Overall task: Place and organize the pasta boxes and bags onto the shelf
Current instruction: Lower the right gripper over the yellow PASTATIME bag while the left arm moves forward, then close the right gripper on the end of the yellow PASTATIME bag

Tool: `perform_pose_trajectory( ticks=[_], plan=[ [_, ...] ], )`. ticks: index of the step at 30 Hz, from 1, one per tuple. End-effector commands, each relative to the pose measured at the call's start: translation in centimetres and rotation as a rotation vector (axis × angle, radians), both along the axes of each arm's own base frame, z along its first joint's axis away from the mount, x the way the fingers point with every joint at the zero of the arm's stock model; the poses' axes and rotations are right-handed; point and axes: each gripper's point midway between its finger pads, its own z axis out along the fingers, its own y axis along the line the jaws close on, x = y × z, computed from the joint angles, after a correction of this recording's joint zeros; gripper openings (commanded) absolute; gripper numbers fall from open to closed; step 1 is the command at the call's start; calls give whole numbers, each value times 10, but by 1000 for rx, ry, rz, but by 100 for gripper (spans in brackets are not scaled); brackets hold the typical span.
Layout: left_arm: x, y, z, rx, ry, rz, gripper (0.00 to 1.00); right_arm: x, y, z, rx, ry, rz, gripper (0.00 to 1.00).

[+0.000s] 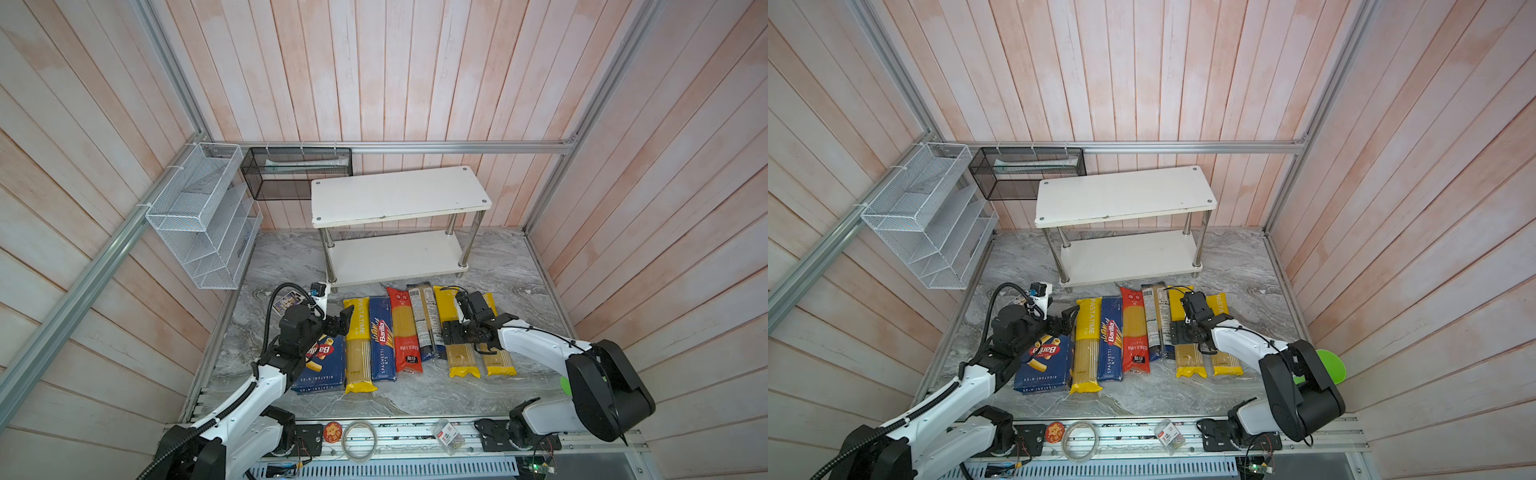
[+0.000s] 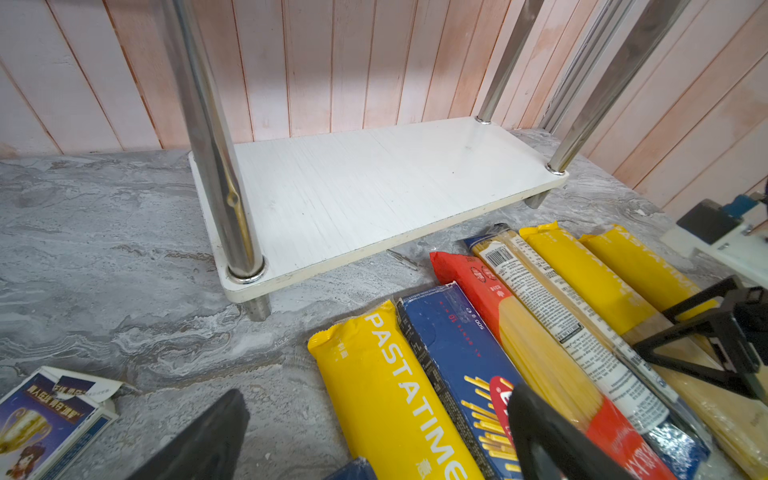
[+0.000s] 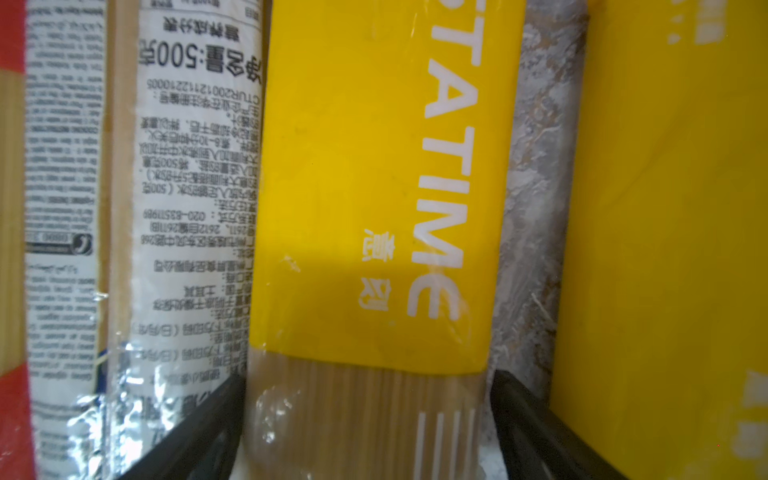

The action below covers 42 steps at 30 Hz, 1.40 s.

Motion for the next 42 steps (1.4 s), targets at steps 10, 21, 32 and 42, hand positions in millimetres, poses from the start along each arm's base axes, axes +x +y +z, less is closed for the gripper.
perform_pose_trajectory(
  ticks=[10, 21, 32, 42],
  plan=[
    [1, -2, 2, 6, -16, -12, 100, -1, -20, -9, -129, 52, -71, 91],
    [3, -2, 0, 9, -7, -7, 100, 0, -2, -12, -49, 58, -41, 91],
    [3, -1, 1, 8, -10, 0, 100, -2, -8, -20, -115, 92, -62, 91],
    [3, 2, 2, 6, -14, 13, 100, 1, -4, -12, -74, 47, -70, 86]
  ],
)
